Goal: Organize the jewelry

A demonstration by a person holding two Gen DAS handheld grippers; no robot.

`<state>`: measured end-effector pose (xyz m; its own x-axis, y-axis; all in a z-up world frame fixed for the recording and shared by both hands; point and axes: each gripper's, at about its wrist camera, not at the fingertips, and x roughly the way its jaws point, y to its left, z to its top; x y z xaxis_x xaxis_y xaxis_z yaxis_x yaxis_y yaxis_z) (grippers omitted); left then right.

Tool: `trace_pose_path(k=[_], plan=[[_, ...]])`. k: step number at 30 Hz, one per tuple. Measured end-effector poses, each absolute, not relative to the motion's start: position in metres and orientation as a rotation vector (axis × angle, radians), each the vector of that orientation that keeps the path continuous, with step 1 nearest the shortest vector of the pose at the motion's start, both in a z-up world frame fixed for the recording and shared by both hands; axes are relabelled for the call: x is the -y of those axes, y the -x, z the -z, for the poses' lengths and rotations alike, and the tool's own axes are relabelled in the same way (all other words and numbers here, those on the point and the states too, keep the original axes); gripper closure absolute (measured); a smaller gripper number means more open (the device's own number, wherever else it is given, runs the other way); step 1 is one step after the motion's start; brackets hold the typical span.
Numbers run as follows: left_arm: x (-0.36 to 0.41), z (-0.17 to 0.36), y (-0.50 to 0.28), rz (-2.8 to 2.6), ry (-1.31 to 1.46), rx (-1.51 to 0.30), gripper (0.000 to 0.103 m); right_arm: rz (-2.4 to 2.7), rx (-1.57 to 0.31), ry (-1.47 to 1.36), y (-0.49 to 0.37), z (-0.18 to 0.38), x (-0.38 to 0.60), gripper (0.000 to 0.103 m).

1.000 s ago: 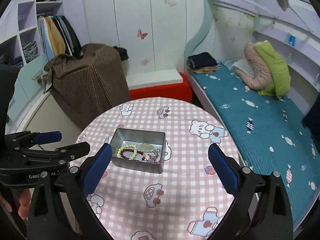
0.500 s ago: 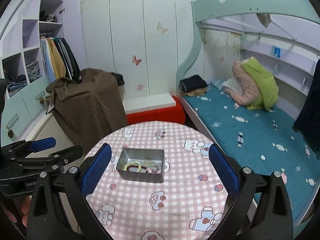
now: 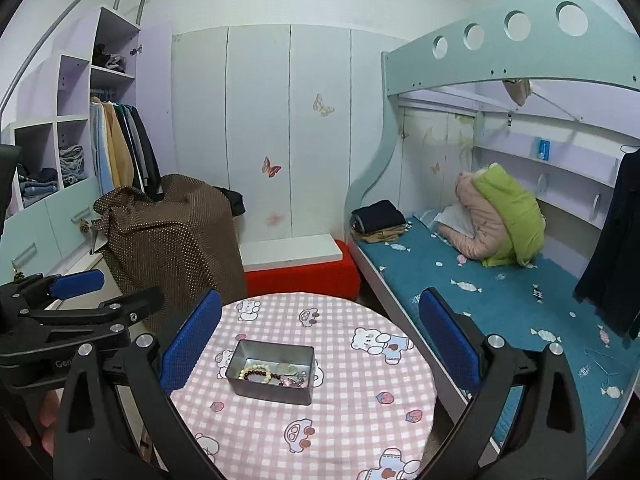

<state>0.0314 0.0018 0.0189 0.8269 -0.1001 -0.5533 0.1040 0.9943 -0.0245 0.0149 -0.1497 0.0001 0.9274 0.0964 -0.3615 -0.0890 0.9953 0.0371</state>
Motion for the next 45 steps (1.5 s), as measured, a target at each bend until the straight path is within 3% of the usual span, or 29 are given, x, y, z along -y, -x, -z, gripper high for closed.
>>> trace_pose_path(k=[45], plan=[[-0.018, -0.015, -0.024, 0.130, 0.010, -0.584, 0.019, 0.018, -0.341, 0.013, -0.006, 0.005, 0.136, 0.008]])
